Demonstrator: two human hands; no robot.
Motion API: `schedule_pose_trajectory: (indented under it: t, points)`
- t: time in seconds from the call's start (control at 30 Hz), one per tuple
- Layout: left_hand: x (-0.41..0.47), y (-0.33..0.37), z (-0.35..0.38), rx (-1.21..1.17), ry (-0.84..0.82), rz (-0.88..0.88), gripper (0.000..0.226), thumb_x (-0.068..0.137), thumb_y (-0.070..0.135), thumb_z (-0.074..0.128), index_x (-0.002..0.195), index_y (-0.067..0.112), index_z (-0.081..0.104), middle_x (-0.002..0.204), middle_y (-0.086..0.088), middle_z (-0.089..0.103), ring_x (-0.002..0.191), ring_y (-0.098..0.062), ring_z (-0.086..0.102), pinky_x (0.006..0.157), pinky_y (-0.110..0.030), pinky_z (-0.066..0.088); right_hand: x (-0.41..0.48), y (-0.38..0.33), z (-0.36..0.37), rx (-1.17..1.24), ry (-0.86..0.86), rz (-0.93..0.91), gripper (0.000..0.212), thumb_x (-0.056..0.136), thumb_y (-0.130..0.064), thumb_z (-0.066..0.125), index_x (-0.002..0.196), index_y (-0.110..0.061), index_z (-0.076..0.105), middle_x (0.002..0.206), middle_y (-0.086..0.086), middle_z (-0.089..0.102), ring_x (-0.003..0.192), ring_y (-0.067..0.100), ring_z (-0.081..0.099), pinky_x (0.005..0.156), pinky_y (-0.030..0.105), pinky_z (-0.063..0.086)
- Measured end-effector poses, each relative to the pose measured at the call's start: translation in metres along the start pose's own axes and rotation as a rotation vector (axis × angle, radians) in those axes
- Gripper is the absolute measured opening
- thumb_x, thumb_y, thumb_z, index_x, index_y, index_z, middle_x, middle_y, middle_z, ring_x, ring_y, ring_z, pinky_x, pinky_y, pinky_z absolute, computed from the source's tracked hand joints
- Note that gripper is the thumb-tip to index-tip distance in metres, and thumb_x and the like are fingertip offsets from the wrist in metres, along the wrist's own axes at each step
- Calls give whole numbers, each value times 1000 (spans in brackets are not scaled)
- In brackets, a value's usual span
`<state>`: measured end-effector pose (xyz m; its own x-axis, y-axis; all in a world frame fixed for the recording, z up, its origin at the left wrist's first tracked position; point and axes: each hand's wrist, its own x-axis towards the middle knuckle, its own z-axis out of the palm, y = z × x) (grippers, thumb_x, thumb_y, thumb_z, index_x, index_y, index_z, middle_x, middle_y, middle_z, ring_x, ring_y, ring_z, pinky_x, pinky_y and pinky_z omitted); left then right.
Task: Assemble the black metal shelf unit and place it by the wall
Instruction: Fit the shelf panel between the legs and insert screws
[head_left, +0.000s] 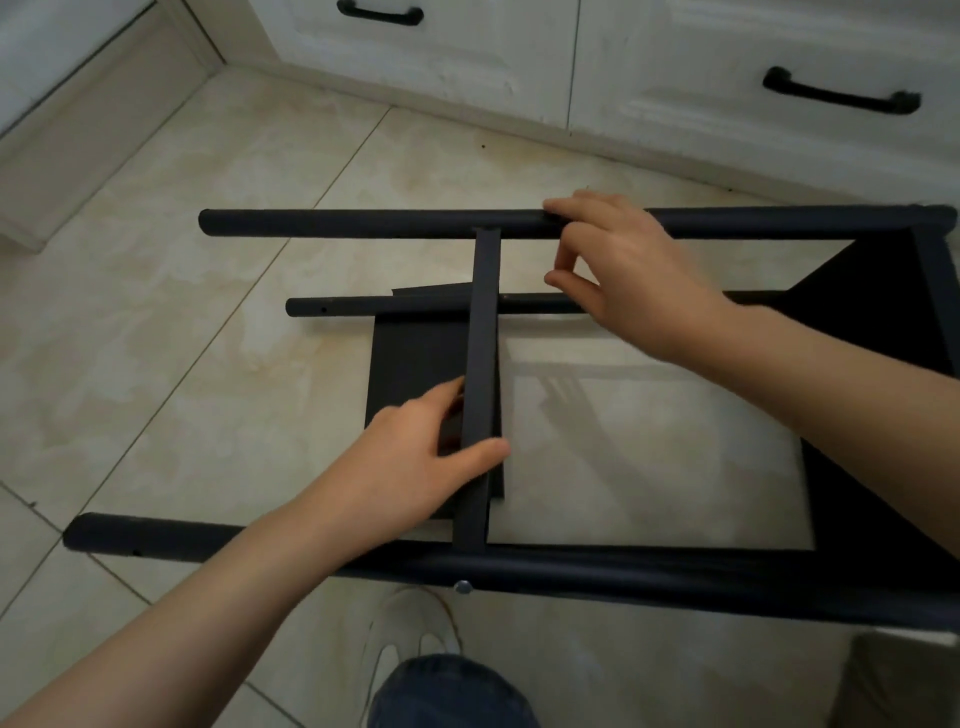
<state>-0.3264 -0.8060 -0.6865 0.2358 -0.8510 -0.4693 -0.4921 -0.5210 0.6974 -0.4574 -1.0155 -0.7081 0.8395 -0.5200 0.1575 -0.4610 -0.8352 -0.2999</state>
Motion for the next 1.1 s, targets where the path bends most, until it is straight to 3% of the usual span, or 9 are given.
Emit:
schedule_pose_trajectory:
  t: [0.1, 0.27, 0.33, 0.4, 0.5, 0.67, 0.73, 0.83, 1.1]
  points:
    - [-23, -12, 0, 34, -85, 1, 83, 75, 66, 63, 149, 39, 39, 124, 32, 57, 117, 8, 58, 104, -24, 50, -39, -31, -2, 121, -49, 49, 25, 93, -37, 51, 96, -16, 63, 132, 5, 60, 127, 22, 48, 107, 33, 36]
    - [-51, -30, 0, 334, -206, 2, 118, 54, 99, 47, 154, 39, 33, 140, 16, 58, 124, 0, 57, 103, -29, 51, -112, -78, 1, 403, -290, 309, 19, 100, -44, 44, 96, -26, 48, 90, -7, 71, 80, 6, 65, 74, 32, 55]
    - [-57, -29, 0, 496, -217, 22, 111, 54, 95, 45, 148, 36, 41, 128, 14, 64, 112, -1, 61, 95, -26, 54, -131, -92, 0, 438, -375, 337, 19, 101, -46, 40, 96, -28, 45, 82, -6, 70, 73, 8, 64, 70, 33, 56]
    - [-60, -23, 1, 657, -226, 50, 82, 64, 85, 42, 129, 36, 48, 109, 13, 65, 92, -1, 61, 79, -20, 52, -141, -104, 1, 389, -438, 321, 22, 103, -47, 34, 99, -27, 42, 75, -3, 63, 68, 16, 60, 65, 36, 52]
    - [-60, -13, 4, 770, -229, 107, 44, 81, 76, 35, 102, 37, 33, 84, 15, 52, 70, -1, 50, 60, -19, 40, -145, -110, 1, 349, -443, 302, 23, 104, -46, 30, 101, -25, 39, 70, -2, 58, 66, 20, 59, 68, 41, 51]
    - [-57, -18, 8, 957, -82, 278, 51, 75, 80, -1, 95, 37, 15, 63, 14, 38, 52, -5, 40, 54, -21, 37, -143, -112, -3, 360, -374, 287, 19, 104, -45, 31, 100, -26, 35, 59, -4, 51, 54, 18, 48, 56, 35, 42]
    - [-54, -23, 7, 953, 50, 368, 43, 92, 77, 3, 94, 35, 16, 51, 15, 20, 38, -5, 22, 41, -16, 22, -142, -111, -4, 361, -354, 280, 18, 104, -45, 32, 100, -27, 34, 58, -3, 50, 52, 18, 45, 53, 34, 39]
    - [-56, -32, 8, 930, 136, 457, 40, 95, 74, 15, 93, 35, 19, 51, 17, 6, 35, -5, 10, 39, -12, 9, -144, -110, -4, 371, -362, 256, 17, 103, -45, 33, 100, -28, 34, 58, -3, 50, 52, 17, 46, 52, 32, 39]
    - [-65, -53, 28, 712, 103, 453, 42, 93, 76, 29, 86, 35, 36, 51, 24, 22, 37, 0, 27, 41, -9, 19, -158, -109, 7, 361, -362, 206, 23, 98, -52, 26, 101, -30, 33, 60, -4, 50, 53, 17, 47, 55, 34, 42]
